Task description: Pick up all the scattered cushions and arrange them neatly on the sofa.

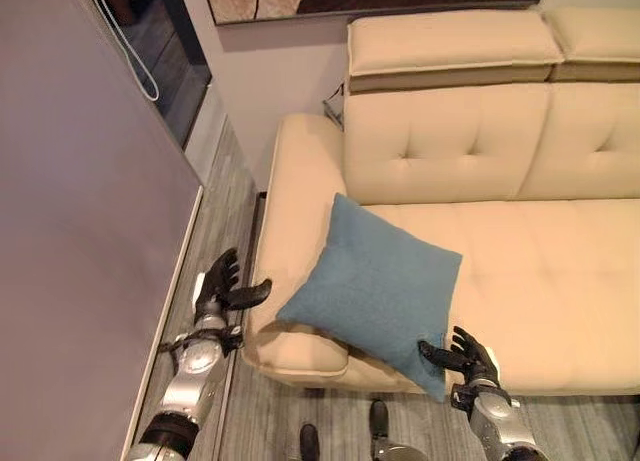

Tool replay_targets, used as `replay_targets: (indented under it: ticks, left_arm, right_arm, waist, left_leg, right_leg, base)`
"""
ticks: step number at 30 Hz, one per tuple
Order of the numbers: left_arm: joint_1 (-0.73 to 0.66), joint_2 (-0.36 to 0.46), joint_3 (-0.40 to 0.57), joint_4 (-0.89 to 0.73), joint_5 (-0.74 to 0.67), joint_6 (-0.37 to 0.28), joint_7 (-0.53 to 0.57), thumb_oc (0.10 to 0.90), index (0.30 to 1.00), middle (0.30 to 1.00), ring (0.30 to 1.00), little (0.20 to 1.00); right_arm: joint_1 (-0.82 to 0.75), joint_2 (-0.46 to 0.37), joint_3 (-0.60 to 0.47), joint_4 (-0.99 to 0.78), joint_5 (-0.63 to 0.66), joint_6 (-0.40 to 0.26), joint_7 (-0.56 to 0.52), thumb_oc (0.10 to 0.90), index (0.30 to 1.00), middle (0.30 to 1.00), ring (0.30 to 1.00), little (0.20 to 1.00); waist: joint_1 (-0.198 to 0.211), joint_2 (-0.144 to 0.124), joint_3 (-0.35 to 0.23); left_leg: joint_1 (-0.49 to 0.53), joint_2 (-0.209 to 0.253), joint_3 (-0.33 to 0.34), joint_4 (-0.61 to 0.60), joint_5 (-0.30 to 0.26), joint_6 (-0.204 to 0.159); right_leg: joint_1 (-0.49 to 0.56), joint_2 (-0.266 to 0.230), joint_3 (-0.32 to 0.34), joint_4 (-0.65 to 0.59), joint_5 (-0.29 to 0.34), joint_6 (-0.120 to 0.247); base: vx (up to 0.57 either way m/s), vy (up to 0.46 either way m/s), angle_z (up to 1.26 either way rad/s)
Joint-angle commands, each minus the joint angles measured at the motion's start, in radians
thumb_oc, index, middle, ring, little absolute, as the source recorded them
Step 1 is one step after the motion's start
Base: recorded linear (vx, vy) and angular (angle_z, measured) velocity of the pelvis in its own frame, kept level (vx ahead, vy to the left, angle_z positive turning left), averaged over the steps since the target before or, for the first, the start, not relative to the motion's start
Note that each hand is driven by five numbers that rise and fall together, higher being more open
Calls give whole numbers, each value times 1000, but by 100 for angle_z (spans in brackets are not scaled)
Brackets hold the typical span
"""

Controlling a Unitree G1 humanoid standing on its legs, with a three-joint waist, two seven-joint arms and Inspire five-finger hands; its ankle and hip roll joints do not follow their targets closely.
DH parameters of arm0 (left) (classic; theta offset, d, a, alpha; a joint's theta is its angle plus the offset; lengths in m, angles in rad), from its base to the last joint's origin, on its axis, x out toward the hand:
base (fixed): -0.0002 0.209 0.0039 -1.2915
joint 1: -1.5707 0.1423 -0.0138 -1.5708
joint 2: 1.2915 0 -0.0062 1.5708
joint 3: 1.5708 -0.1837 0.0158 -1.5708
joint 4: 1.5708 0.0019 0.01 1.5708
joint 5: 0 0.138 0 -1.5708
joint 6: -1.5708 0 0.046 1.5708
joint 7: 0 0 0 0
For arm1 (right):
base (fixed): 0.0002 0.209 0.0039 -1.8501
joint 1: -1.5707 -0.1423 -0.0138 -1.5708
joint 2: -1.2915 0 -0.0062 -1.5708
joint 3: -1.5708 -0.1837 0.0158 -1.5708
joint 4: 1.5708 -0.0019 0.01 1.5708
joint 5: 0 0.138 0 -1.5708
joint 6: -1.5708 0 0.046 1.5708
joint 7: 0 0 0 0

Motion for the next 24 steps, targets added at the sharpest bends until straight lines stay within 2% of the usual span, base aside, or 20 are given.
replay_targets:
  ticks: [1, 3, 4, 8, 12, 17, 18, 19, 20, 24]
  left_arm:
    - [-192, 60, -4, -37, 27, -121, 23, 800, 900, 900, 900, 900]
    - [-226, 56, -24, -32, 28, -126, 28, 800, 900, 900, 900, 900]
    - [-305, 68, -70, -9, 41, -131, 37, 800, 900, 900, 900, 900]
    - [-412, 77, -136, 84, 62, -122, 40, 800, 900, 900, 900, 900]
    - [-462, 55, -173, 177, 67, -106, 36, 800, 900, 900, 900, 900]
    - [-465, -25, -217, 289, 63, -79, 7, 800, 900, 900, 900, 900]
    - [-451, -42, -225, 300, 62, -73, -4, 800, 900, 900, 900, 900]
    - [-442, -58, -234, 310, 61, -69, -14, 493, 439, 439, 439, 439]
    - [-416, -84, -245, 320, 64, -63, -28, 400, 300, 300, 300, 300]
    - [-384, -105, -255, 325, 81, -56, -40, 400, 300, 300, 300, 300]
  right_arm:
    - [-123, 18, 19, 6, -6, -70, 0, 800, 900, 900, 900, 900]
    - [-148, 25, 38, 15, -5, -73, -1, 800, 900, 900, 900, 900]
    - [-197, 37, 83, 15, -5, -80, -4, 800, 900, 900, 900, 900]
    - [-243, 50, 137, -4, -1, -90, -3, 800, 900, 900, 900, 900]
    - [-264, 52, 167, -35, 2, -98, -4, 800, 900, 900, 900, 900]
    - [-299, 57, 192, -53, 9, -103, -6, 800, 900, 900, 900, 900]
    - [-304, 58, 194, -56, 14, -103, -4, 587, 580, 580, 580, 580]
    - [-307, 59, 195, -59, 18, -104, -1, 400, 300, 300, 300, 300]
    - [-310, 61, 194, -63, 27, -108, 1, 400, 300, 300, 300, 300]
    - [-301, 60, 185, -85, 41, -117, 5, 400, 300, 300, 300, 300]
  waist:
    - [-3, -35, 25]
    - [-3, -32, 37]
    - [0, -34, 56]
    - [-7, -46, 57]
    - [-17, -53, 62]
    - [-30, -67, 79]
    - [-31, -70, 81]
    - [-32, -73, 83]
    - [-31, -76, 88]
    - [-33, -81, 84]
  left_leg:
    - [-44, -58, -35, 2, -56, 7]
    - [-68, -57, -34, 2, -46, 7]
    - [-149, -59, -33, 28, -30, 6]
    - [-268, -61, -35, 82, -19, 3]
    - [-320, -62, -35, 105, -14, 1]
    - [-355, -62, -28, 123, -11, -1]
    - [-358, -63, -27, 125, -12, -1]
    - [-359, -63, -24, 125, -13, 0]
    - [-354, -60, -21, 131, -20, 0]
    - [-348, -61, -17, 129, -23, 1]
  right_leg:
    - [0, -10, 36, 13, -52, 62]
    - [-26, -9, 39, 13, -45, 61]
    - [-92, -9, 48, 15, -23, 58]
    - [-179, -18, 45, 29, -2, 53]
    - [-224, -25, 43, 40, 6, 51]
    - [-257, -27, 47, 48, 14, 49]
    - [-260, -27, 50, 47, 16, 49]
    - [-260, -26, 52, 46, 17, 48]
    - [-256, -22, 59, 43, 17, 48]
    - [-251, -23, 63, 40, 18, 48]
  base:
    - [-130, -14, -1]
    - [-178, -22, 0]
    - [-209, -41, -2]
    - [-128, -36, 0]
    - [-52, -14, -4]
    - [-24, -1, -5]
    - [0, -1, -4]
    - [9, 2, -10]
    - [14, -4, -10]
    - [18, -5, -7]
